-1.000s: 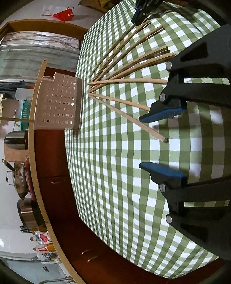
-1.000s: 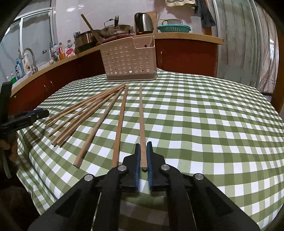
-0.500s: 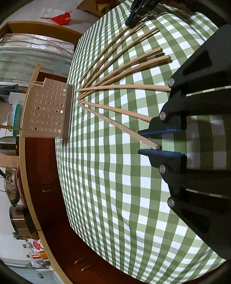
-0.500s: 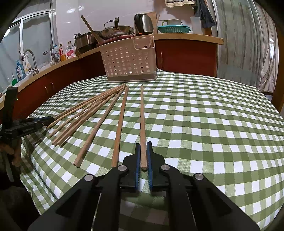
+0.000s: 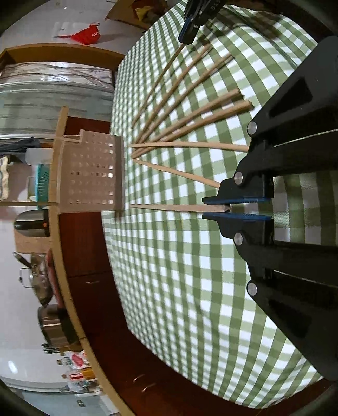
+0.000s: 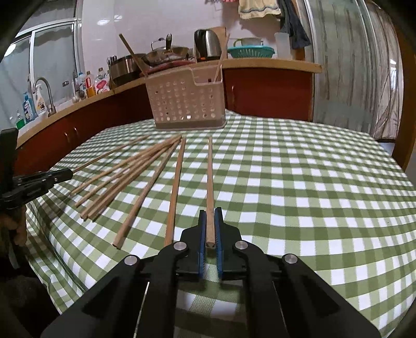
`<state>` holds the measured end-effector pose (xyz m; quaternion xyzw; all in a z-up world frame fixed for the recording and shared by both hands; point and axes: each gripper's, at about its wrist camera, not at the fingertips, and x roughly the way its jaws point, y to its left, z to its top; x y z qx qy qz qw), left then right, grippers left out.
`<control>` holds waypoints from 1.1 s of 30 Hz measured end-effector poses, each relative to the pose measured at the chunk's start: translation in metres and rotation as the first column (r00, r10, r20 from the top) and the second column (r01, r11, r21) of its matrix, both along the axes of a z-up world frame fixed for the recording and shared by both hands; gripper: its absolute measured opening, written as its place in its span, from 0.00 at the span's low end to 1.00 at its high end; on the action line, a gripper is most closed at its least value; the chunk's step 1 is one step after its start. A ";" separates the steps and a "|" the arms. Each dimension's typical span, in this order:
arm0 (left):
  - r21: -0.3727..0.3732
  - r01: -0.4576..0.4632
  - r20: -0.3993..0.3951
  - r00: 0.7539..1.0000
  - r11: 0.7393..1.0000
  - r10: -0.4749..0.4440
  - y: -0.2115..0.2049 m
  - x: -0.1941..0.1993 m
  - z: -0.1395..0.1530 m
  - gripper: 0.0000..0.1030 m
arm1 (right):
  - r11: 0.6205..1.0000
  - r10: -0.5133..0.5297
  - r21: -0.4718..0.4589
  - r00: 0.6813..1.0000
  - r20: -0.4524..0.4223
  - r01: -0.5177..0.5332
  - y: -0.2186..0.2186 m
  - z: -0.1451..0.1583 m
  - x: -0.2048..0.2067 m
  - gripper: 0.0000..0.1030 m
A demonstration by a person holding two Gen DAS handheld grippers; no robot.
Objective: Organize utensils
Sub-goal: 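Lift the held chopsticks with both grippers toward the beige caddy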
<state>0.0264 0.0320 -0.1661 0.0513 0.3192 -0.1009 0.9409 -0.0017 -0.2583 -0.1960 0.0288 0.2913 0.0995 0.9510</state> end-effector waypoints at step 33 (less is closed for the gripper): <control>-0.141 -0.045 0.280 0.956 0.989 0.083 0.028 -0.044 0.131 0.06 | 0.999 -0.028 0.026 0.976 0.217 0.023 -0.002 0.133 -0.027 0.07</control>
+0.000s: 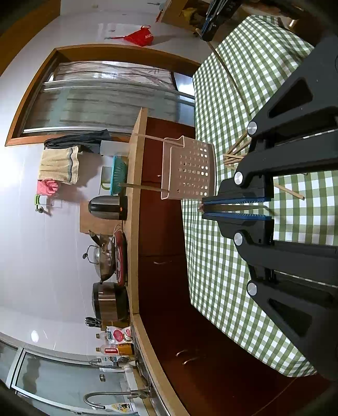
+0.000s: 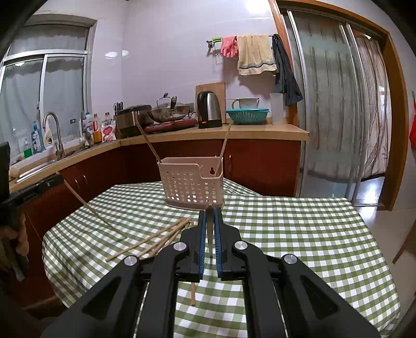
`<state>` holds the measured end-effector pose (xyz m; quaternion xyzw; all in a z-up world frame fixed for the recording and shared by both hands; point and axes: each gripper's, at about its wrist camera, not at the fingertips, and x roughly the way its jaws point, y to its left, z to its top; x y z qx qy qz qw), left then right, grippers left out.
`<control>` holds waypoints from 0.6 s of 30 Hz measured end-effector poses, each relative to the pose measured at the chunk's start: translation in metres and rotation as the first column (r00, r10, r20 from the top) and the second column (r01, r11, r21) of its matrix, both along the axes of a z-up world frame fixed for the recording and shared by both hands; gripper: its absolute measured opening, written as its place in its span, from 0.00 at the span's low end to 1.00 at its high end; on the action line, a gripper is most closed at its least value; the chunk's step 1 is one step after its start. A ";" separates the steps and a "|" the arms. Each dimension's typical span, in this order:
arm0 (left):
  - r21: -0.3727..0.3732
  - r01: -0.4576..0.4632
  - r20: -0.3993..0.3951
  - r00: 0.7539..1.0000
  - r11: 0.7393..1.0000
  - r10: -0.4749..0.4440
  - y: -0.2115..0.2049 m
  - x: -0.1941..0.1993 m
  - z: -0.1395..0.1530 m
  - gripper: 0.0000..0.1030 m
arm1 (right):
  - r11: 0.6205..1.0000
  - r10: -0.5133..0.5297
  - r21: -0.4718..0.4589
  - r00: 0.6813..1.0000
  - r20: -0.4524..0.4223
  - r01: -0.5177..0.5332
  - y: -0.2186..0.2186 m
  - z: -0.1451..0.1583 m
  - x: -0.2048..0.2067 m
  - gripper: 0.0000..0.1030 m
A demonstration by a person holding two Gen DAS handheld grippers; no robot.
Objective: Organize utensils
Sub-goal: 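Lift the held chopsticks with both grippers toward the beige caddy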
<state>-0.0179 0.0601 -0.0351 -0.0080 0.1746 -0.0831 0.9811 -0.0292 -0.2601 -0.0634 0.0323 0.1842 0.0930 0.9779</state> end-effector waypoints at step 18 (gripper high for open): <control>0.001 -0.001 0.020 1.000 1.000 0.001 0.003 0.044 0.008 0.07 | 1.000 0.016 -0.008 0.999 0.042 -0.015 0.009 0.015 0.053 0.07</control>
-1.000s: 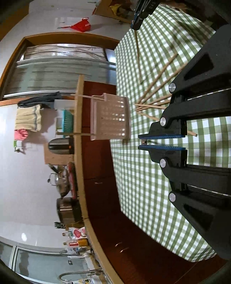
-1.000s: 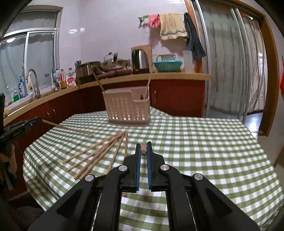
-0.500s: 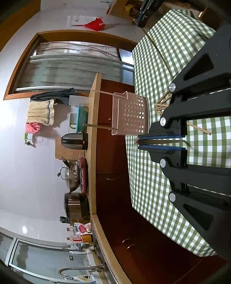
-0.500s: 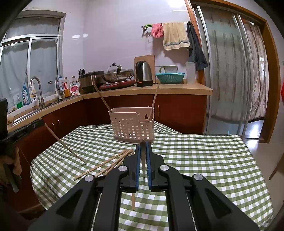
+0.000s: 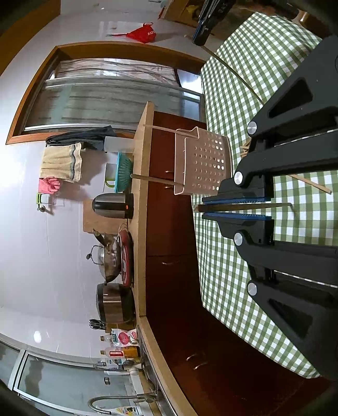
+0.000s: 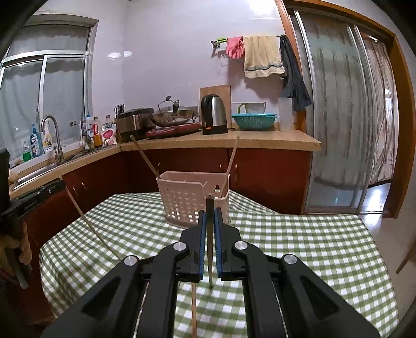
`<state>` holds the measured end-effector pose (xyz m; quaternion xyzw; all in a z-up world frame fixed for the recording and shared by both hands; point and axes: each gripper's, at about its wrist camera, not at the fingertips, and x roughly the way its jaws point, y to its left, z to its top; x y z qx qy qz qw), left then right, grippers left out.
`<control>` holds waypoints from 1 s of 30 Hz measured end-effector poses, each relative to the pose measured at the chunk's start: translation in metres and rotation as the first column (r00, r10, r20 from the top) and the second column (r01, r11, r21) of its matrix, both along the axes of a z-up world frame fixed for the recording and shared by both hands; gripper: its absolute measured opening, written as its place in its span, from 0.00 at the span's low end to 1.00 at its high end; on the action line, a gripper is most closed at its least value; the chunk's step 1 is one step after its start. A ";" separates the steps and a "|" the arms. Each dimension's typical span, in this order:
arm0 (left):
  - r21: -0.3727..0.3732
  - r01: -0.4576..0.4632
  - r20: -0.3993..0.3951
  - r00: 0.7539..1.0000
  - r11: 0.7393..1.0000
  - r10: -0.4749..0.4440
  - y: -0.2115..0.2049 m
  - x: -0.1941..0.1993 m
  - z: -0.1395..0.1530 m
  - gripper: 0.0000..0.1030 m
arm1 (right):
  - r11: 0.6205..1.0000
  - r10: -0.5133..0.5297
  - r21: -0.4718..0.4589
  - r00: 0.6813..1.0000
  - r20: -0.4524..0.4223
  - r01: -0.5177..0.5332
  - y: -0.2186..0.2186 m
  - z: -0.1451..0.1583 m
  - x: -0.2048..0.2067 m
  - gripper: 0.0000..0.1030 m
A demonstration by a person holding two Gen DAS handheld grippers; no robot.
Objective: Organize utensils
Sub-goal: 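Lift the held chopsticks with both grippers toward the beige caddy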
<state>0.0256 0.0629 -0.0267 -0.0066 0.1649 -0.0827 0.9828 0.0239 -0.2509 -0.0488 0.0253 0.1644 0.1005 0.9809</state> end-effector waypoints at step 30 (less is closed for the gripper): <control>-0.049 0.153 0.201 0.969 0.987 -0.141 -0.043 0.055 0.086 0.06 | 0.998 0.050 0.035 0.989 0.141 -0.056 0.007 0.060 0.057 0.07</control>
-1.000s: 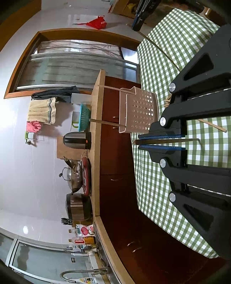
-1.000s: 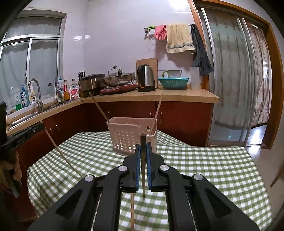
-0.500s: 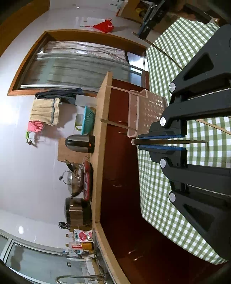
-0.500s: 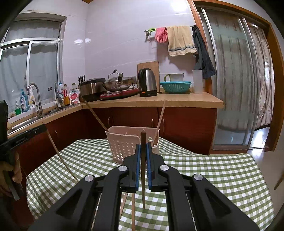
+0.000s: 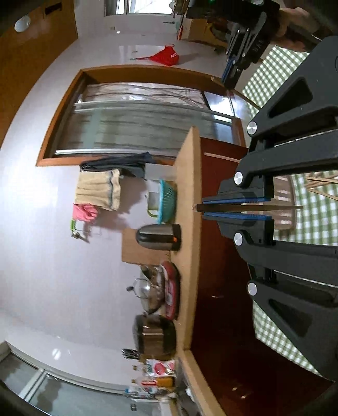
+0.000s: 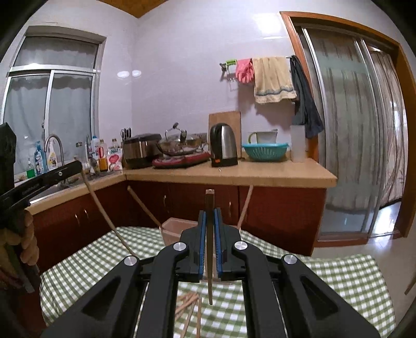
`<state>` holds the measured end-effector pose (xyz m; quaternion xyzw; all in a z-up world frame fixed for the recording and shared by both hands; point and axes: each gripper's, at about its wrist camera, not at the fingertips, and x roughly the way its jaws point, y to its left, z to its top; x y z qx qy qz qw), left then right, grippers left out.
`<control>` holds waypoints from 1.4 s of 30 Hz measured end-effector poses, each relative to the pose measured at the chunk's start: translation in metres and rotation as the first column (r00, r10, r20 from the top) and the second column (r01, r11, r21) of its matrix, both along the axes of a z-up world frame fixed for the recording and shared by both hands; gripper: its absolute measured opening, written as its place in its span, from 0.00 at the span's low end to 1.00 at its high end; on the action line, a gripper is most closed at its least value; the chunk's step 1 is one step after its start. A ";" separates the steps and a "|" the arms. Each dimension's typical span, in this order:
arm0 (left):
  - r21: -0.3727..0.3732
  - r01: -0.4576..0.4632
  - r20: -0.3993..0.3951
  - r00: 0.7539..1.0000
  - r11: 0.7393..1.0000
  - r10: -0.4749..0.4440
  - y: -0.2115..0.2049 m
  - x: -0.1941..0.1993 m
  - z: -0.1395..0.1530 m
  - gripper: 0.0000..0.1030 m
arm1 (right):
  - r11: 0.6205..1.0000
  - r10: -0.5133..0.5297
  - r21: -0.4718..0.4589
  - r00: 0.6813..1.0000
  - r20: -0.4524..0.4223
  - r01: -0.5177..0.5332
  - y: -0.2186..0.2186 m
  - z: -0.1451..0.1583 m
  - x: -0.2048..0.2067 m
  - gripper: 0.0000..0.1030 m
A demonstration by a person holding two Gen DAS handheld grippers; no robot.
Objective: Organize utensils
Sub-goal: 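Lower both chopsticks into the caddy and open both grippers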
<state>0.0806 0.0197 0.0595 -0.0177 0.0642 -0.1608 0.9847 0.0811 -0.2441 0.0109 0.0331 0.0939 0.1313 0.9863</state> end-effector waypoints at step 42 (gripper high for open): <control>0.061 -0.052 -0.048 0.997 0.997 0.055 -0.037 0.133 -0.030 0.43 | 0.999 -0.005 0.051 0.998 -0.056 0.007 -0.005 -0.040 0.125 0.30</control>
